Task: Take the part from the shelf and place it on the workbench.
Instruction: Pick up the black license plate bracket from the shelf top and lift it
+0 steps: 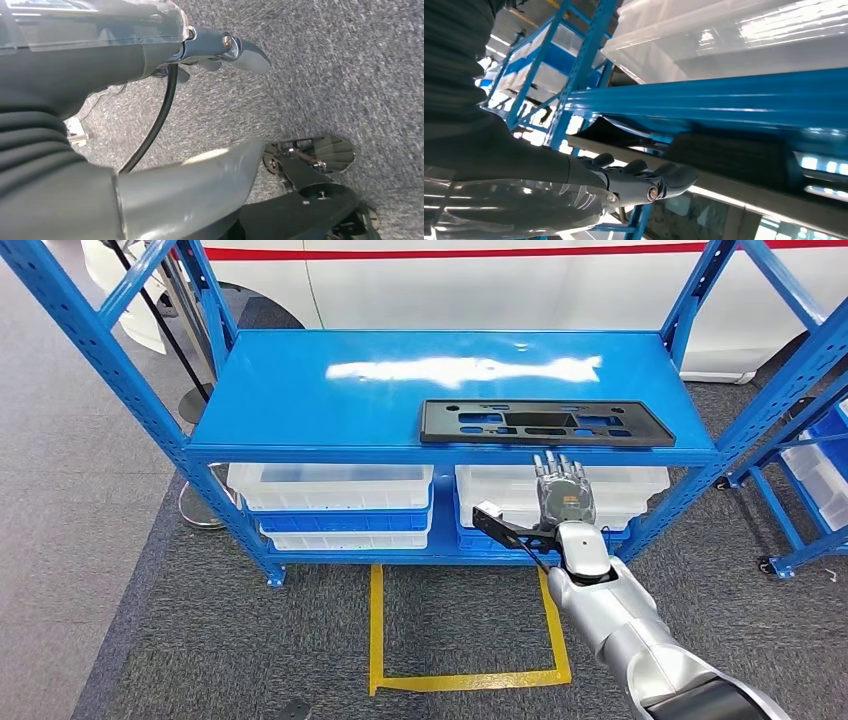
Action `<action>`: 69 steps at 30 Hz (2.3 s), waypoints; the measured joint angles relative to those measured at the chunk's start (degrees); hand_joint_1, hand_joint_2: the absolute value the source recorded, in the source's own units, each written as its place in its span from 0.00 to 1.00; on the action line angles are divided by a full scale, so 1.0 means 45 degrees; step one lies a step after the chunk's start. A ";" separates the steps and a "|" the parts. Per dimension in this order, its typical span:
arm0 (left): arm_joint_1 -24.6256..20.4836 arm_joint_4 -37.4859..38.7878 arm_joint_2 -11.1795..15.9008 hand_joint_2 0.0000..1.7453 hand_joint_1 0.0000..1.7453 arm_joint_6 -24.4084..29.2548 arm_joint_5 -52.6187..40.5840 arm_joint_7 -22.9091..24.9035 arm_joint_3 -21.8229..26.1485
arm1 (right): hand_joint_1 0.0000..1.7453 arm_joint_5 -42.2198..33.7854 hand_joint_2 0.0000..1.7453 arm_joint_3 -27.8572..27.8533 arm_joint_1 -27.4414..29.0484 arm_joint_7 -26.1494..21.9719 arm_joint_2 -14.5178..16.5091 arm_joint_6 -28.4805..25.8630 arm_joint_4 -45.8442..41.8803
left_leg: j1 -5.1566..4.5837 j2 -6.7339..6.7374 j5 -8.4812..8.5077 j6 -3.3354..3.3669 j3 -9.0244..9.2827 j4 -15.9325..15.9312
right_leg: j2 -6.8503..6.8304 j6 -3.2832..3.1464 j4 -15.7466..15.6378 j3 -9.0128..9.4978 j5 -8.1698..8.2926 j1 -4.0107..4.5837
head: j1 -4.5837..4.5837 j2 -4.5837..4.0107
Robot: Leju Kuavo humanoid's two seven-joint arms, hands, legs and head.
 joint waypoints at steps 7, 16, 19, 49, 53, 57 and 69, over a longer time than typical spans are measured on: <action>0.0027 0.0029 0.0010 0.00 0.00 -0.0011 -0.0098 0.0045 -0.0074 | 0.00 0.0046 1.00 -0.0121 -0.0033 0.0081 -0.0098 -0.1203 0.0182 | 0.0001 0.0000 0.0001 -0.0001 0.0001 -0.0001 | 0.0000 0.0000 0.0003 0.0000 0.0000 0.0002 | 0.0000 0.0000; 0.0018 0.0040 0.0010 0.00 0.00 0.0028 -0.0185 0.0185 -0.0172 | 0.00 0.1183 1.00 -0.0125 0.0125 0.0342 -0.0080 -0.3546 -0.0597 | 0.0001 0.0000 0.0001 -0.0001 0.0000 -0.0002 | 0.0000 -0.0001 0.0003 0.0000 0.0000 0.0005 | 0.0000 0.0000; 0.0014 0.0040 0.0010 0.00 0.00 0.0028 -0.0199 0.0216 -0.0186 | 0.00 0.1402 1.00 -0.0125 0.0233 0.0333 -0.0033 -0.3563 -0.1058 | 0.0001 0.0000 0.0001 -0.0001 -0.0001 -0.0002 | -0.0001 0.0000 0.0003 0.0001 0.0000 0.0005 | 0.0000 0.0000; -0.0021 0.0040 -0.0005 0.00 0.00 0.0018 -0.0381 0.0269 -0.0406 | 0.00 0.0975 1.00 -0.0111 0.0481 -0.0413 0.0392 -0.3455 -0.0384 | 0.0196 0.0173 0.0166 0.0336 0.0313 -0.0471 | -0.0203 0.0376 0.3250 -0.1780 -0.1242 -0.0161 | 0.0015 0.0000; -0.0012 0.0043 0.0009 0.00 0.00 -0.0023 -0.0387 0.0269 -0.0413 | 0.00 0.0996 1.00 -0.0111 0.0516 -0.0413 0.0384 -0.3457 -0.0277 | 0.0361 0.0170 -0.0205 -0.0018 0.0439 -0.0197 | -0.0351 0.0627 0.1172 -0.1089 0.0328 -0.0365 | 0.0037 0.0000; -0.0049 0.0051 0.0035 0.00 0.00 -0.0045 -0.0387 0.0270 -0.0423 | 0.00 0.1030 1.00 -0.0111 0.0547 -0.0413 0.0392 -0.3462 -0.0211 | 0.0325 0.0191 -0.0426 -0.0359 0.0411 -0.0019 | -0.0327 0.0245 0.0382 -0.0746 0.0300 -0.0280 | 0.0042 0.0000; -0.0034 0.0068 0.0056 0.00 0.00 -0.0050 -0.0421 0.0299 -0.0443 | 0.00 0.1086 1.00 -0.0111 0.0530 -0.0403 0.0479 -0.3517 -0.0134 | 0.0032 0.0089 0.0319 0.0145 -0.1066 0.1216 | -0.0105 -0.0364 0.0317 -0.0075 -0.0183 0.0076 | -0.0002 0.0000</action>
